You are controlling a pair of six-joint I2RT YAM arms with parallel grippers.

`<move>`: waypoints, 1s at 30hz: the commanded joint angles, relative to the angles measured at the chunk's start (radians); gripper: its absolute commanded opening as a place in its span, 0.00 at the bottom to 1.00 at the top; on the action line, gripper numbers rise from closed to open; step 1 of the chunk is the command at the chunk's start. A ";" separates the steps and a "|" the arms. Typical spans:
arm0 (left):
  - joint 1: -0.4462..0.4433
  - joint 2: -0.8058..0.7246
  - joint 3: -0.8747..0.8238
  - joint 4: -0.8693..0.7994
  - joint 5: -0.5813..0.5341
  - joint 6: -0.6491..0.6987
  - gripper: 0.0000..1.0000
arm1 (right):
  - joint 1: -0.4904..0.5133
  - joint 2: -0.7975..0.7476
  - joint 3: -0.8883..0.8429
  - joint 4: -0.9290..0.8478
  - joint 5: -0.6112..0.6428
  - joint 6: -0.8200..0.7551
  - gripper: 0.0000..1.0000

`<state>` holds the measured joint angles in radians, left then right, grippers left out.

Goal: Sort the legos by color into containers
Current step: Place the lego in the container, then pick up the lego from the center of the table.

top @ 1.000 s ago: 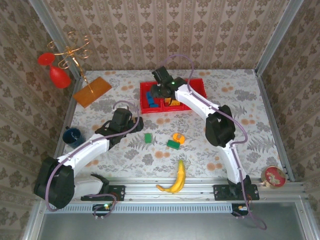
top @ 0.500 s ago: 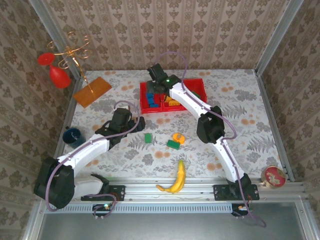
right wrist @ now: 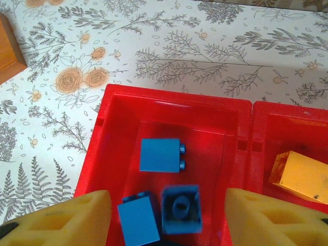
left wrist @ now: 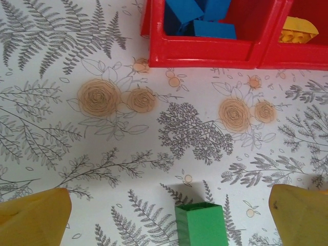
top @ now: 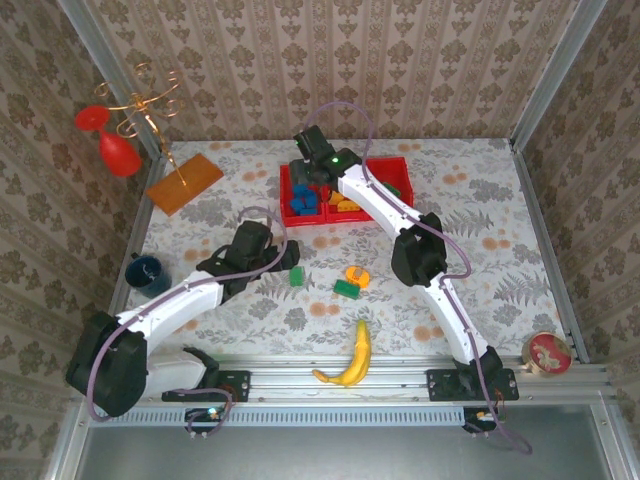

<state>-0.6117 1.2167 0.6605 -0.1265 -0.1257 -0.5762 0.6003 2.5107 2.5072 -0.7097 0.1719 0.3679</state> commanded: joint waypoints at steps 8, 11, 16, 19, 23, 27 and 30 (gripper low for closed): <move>-0.060 0.004 -0.040 -0.043 0.007 -0.064 1.00 | 0.003 -0.079 0.016 -0.079 0.066 -0.020 0.70; -0.073 0.001 -0.045 -0.050 0.009 -0.075 1.00 | 0.003 -0.127 -0.039 -0.092 0.087 -0.006 0.73; -0.095 -0.005 -0.049 -0.056 0.004 -0.092 1.00 | 0.003 -0.265 -0.260 -0.059 0.140 0.046 0.78; -0.107 -0.003 -0.047 -0.059 -0.002 -0.103 1.00 | 0.003 -0.383 -0.454 0.010 0.159 0.075 0.80; -0.117 0.010 -0.039 -0.073 -0.012 -0.115 1.00 | 0.000 -0.540 -0.692 0.078 0.188 0.128 0.84; -0.129 0.022 -0.032 -0.081 -0.022 -0.124 1.00 | -0.003 -0.671 -0.890 0.119 0.216 0.172 0.86; -0.138 0.034 -0.024 -0.087 -0.025 -0.127 1.00 | -0.008 -0.748 -1.002 0.127 0.241 0.203 0.89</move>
<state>-0.7395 1.2373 0.6220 -0.1867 -0.1318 -0.6781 0.5980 1.8294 1.5684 -0.6186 0.3500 0.5095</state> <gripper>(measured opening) 0.998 0.882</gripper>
